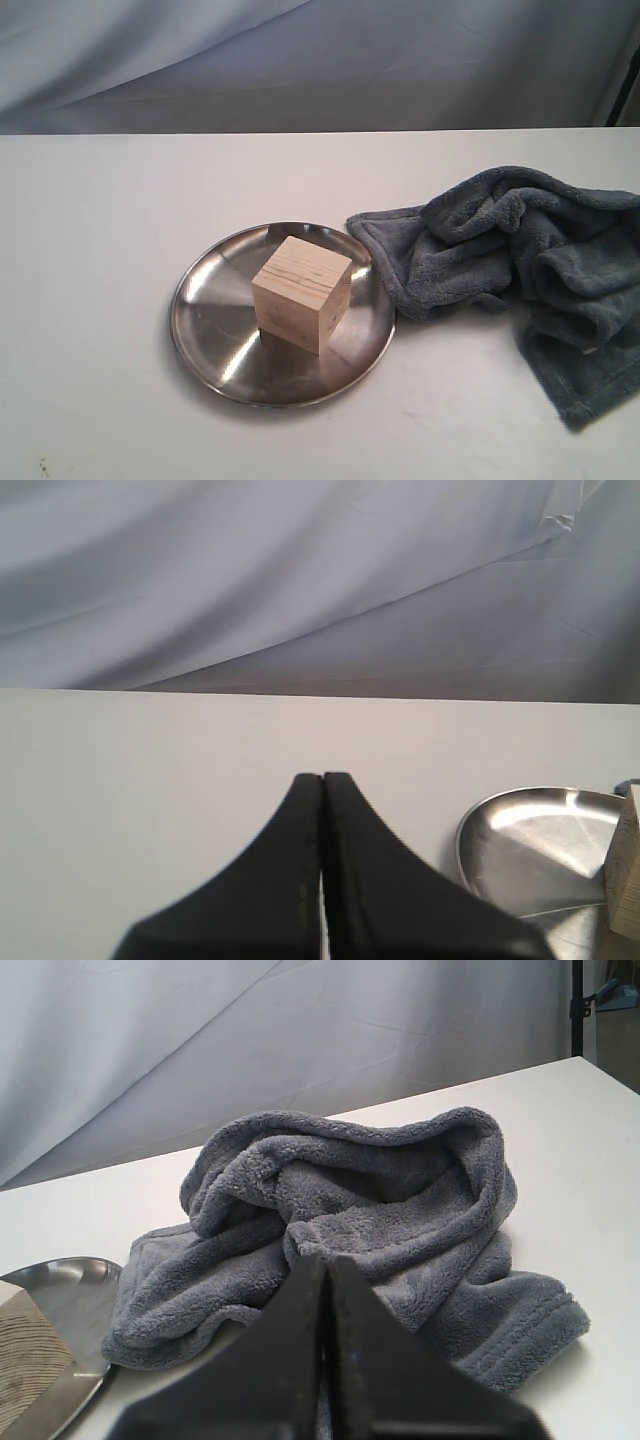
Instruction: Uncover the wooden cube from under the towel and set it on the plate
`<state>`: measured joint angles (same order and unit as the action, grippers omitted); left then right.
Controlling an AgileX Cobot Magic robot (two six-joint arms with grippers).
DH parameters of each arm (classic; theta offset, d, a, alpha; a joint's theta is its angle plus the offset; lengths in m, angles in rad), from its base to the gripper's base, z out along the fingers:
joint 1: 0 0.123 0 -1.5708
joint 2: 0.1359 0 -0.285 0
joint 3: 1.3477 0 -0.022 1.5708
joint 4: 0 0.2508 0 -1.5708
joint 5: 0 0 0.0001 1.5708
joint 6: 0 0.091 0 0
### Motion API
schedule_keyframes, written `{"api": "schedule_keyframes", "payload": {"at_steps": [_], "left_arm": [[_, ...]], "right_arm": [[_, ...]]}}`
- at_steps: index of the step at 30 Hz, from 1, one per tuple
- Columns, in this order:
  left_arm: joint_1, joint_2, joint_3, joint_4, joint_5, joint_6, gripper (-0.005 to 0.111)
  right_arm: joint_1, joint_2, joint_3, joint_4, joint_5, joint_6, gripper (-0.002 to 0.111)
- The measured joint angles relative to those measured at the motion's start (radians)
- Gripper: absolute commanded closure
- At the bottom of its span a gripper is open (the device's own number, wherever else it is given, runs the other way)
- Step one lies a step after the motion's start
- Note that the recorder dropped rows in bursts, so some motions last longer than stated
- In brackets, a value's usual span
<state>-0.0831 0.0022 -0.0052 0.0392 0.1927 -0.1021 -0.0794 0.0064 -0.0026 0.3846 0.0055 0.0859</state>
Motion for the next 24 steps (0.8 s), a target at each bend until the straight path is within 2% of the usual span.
{"api": "schedule_keyframes", "payload": {"at_steps": [9, 24], "left_arm": [[0.0, 0.0, 0.0, 0.0, 0.077, 0.0, 0.107], [0.0, 0.0, 0.0, 0.0, 0.079, 0.0, 0.107]], "right_arm": [[0.0, 0.0, 0.0, 0.0, 0.0, 0.0, 0.105], [0.0, 0.0, 0.0, 0.0, 0.0, 0.0, 0.105]]}}
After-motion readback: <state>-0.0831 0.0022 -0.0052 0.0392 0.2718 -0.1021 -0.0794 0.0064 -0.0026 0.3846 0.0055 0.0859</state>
